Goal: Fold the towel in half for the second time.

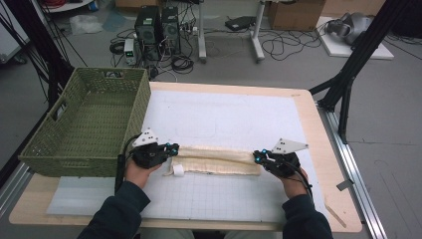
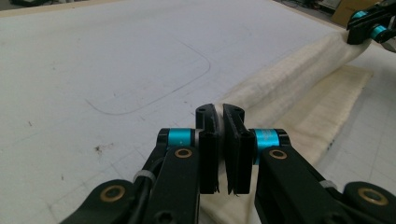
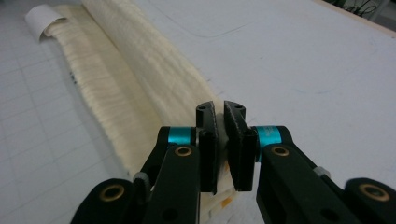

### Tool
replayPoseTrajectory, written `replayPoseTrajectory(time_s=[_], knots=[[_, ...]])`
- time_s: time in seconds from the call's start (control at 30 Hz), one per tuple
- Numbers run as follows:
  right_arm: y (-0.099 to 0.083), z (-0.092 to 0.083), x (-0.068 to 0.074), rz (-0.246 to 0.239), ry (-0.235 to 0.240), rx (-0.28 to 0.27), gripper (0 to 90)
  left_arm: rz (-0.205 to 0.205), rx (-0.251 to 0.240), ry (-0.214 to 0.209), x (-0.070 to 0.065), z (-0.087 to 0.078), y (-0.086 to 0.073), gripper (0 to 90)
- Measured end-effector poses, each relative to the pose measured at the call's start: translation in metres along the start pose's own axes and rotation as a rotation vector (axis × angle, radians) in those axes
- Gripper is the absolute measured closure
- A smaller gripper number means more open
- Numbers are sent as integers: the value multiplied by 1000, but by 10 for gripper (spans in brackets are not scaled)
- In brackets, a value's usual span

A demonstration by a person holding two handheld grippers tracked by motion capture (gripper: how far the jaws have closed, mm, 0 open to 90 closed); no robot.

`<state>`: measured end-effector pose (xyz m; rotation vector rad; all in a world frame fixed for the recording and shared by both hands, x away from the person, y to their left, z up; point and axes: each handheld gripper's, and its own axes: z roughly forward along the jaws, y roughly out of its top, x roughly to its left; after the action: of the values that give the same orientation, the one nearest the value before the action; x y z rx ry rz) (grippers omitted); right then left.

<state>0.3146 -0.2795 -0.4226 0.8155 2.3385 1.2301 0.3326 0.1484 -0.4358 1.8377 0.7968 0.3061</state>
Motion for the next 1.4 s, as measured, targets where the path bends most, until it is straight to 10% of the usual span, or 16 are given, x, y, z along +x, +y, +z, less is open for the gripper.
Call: replayPoseTrajectory(time_s=[0.37, 0.47, 0.63, 0.77, 0.93, 1.17, 1.4], knots=[[-14, -6, 13, 0, 7, 9, 839, -15, 18, -10, -10, -4, -17, 827], [-13, -7, 13, -1, 8, 2, 838, -34, 22, -1, -12, -5, -16, 707], [-14, -8, 13, 1, 23, 5, 838, -79, -85, 24, -14, -16, -1, 473], [-14, -8, 14, 4, 32, 13, 833, -73, -135, 18, -12, -19, 12, 480], [-13, -11, 13, 12, 53, 11, 786, -40, -6, -9, -16, 3, 2, 599], [6, -30, 19, 99, 70, -173, 575, 4, 97, -2, -23, 14, -6, 666], [10, 3, 37, 87, 40, -33, 553, 3, 112, 4, -22, 14, -8, 665]])
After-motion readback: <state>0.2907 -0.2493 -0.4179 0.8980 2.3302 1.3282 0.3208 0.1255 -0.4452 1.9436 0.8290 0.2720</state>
